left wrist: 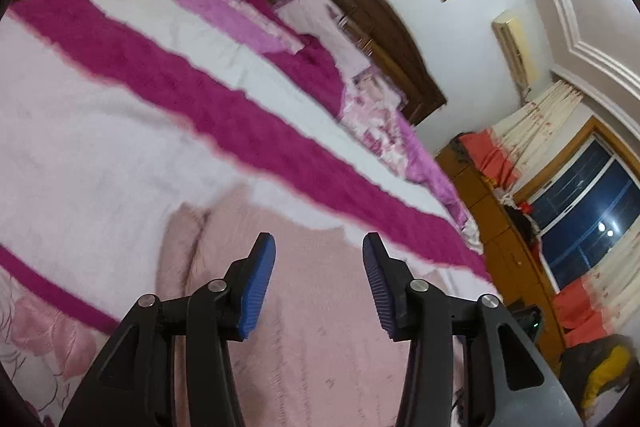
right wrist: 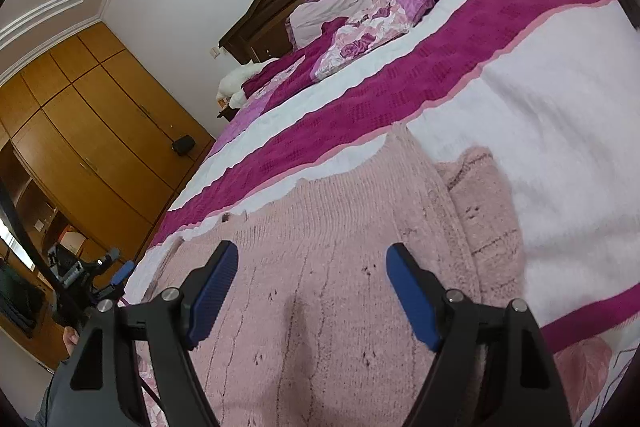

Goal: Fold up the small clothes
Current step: 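Lay the hem over the collar and open both grippers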

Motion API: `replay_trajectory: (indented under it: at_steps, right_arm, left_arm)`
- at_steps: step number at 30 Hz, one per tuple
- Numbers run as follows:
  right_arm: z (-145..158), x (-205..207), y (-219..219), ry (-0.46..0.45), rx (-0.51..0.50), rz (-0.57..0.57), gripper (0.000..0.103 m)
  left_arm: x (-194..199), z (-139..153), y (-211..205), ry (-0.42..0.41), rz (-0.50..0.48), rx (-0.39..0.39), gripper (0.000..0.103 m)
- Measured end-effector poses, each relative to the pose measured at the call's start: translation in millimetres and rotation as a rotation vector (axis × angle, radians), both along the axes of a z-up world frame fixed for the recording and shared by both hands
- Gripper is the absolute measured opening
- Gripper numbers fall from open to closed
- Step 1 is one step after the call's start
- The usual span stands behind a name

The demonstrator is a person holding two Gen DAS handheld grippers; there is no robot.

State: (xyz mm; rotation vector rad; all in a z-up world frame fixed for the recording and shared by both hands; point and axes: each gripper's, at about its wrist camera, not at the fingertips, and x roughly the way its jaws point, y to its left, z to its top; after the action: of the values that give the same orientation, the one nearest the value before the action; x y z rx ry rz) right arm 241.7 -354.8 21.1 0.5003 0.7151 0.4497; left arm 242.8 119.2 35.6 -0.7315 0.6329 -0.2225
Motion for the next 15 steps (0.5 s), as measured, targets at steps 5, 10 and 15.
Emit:
replay_trajectory:
  at_steps: [5,10,15]
  right_arm:
    - [4.9,-13.5,-13.6,0.002,0.04,-0.009,0.081]
    - [7.2,-41.3,-54.5,0.005,0.122,-0.066,0.083]
    - [-10.7,-54.7,-96.9,0.076,0.162,-0.084,0.083]
  left_arm:
    - [-31.1,-18.7,-0.7,0.096,0.011,0.008,0.021]
    - [-74.8,-21.5,-2.9,0.123,0.05,0.078,0.021]
    - [-88.0,-24.9,-16.3,0.156,0.043,0.149,0.021]
